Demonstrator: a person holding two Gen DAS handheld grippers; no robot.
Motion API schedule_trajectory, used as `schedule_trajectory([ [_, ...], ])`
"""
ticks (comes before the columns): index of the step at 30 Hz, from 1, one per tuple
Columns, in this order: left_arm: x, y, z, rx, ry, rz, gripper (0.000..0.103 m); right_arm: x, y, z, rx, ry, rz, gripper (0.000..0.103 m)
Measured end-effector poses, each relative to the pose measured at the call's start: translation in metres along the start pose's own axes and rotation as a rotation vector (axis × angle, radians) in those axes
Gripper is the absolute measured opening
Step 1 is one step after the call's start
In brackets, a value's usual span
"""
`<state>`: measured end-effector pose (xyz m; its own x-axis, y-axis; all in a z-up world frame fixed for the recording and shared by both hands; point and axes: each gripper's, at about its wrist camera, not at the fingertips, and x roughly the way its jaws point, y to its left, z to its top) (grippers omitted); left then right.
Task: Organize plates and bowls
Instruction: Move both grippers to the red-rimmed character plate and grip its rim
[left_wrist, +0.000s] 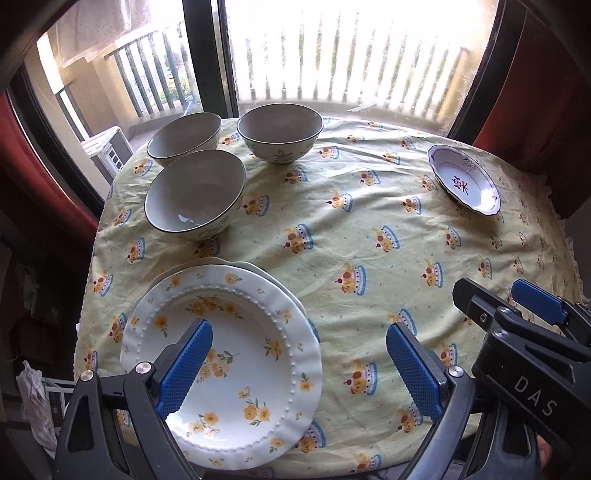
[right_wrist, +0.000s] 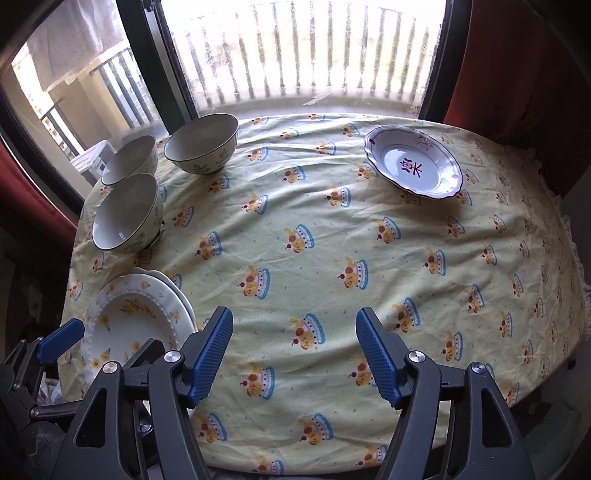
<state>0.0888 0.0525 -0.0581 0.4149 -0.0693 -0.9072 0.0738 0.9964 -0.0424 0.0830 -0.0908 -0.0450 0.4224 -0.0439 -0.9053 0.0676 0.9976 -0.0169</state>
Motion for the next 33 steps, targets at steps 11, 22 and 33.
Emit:
schedule_trajectory([
  [11,0.018,-0.089,0.034,-0.051,-0.046,0.021,0.096,0.008,-0.093,0.042,-0.003,-0.048,0.024,0.078],
  [22,0.047,-0.164,0.078,-0.057,-0.076,0.064,0.095,0.035,-0.17,0.09,-0.003,-0.083,0.042,0.078],
  [33,0.098,-0.208,0.128,-0.064,-0.047,0.08,0.094,0.085,-0.221,0.138,0.08,-0.066,0.056,0.078],
])
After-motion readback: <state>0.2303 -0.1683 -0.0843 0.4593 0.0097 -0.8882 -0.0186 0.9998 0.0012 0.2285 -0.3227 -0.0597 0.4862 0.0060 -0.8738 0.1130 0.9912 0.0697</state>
